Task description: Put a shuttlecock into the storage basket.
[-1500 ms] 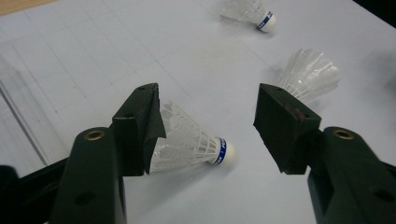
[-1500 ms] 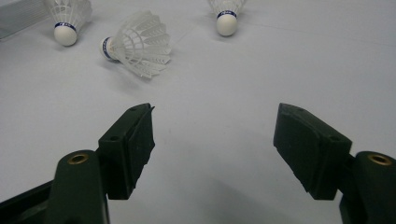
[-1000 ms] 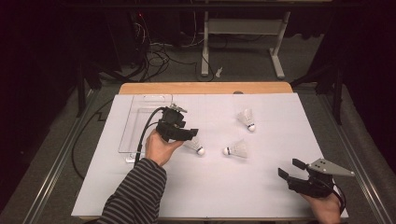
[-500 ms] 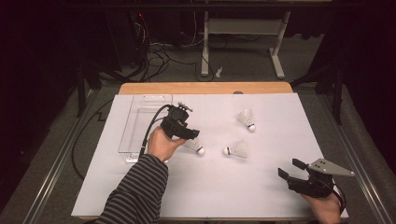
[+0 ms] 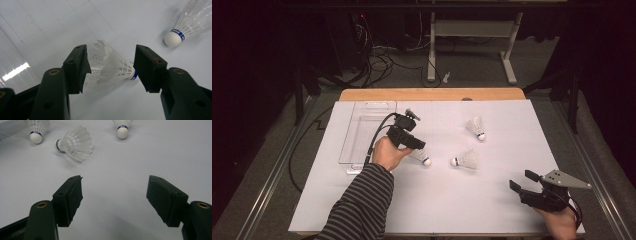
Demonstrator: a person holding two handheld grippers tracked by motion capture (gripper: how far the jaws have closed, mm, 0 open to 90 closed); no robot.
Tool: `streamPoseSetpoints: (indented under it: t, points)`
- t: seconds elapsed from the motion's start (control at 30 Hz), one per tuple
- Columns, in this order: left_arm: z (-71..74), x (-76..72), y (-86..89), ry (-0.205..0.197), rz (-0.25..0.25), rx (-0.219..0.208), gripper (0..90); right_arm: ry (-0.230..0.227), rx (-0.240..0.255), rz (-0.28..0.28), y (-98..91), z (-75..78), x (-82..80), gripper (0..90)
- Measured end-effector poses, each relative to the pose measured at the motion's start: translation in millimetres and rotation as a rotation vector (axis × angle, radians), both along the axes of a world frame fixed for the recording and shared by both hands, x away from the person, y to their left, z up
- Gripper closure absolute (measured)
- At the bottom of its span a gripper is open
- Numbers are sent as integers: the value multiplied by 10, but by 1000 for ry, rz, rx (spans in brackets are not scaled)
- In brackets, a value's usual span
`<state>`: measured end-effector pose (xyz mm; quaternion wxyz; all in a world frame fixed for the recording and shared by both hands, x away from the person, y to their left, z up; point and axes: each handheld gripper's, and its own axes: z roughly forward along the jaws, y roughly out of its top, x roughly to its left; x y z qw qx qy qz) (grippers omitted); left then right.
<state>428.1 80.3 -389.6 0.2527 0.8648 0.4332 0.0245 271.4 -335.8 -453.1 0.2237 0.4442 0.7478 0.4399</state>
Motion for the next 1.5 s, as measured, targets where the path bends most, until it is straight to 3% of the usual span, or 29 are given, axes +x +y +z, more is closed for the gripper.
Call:
streamPoseSetpoints:
  t: [0.87, 1.5]
  points:
    - [-107, 56, -29, 76, -28, -7, 598, 2, -4, 2, 2, -4, 1, 294]
    - [-117, 35, -56, 96, -72, -16, 735, 2, -5, 1, 3, -3, 1, 294]
